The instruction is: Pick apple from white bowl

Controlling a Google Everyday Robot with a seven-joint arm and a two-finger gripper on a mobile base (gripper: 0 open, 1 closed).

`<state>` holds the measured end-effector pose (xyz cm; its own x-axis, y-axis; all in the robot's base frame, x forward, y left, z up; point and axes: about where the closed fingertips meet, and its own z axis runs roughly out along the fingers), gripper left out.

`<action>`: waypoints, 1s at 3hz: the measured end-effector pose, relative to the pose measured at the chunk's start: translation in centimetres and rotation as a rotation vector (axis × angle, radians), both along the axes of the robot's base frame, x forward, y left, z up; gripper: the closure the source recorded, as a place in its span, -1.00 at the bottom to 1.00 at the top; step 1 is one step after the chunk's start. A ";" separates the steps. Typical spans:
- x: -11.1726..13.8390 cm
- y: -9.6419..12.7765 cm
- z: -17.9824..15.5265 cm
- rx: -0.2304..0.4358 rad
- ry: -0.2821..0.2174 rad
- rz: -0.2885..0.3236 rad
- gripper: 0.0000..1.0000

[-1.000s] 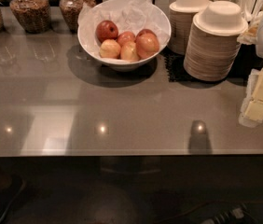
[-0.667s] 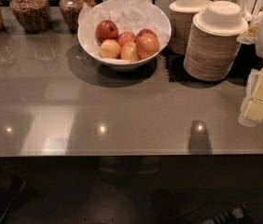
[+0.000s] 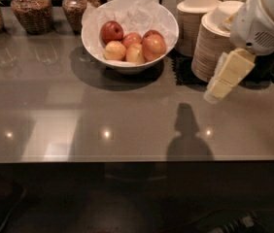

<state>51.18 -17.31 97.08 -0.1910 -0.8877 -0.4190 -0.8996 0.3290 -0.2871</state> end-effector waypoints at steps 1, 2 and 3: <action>4.8 3.0 -0.2 0.074 -0.037 -0.002 -1.00; 8.8 5.9 0.4 0.106 -0.066 -0.011 -1.00; 14.9 11.2 1.1 0.121 -0.103 -0.065 -1.00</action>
Offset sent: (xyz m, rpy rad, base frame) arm 0.1399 0.0937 0.0101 0.1458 -0.1005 -0.0247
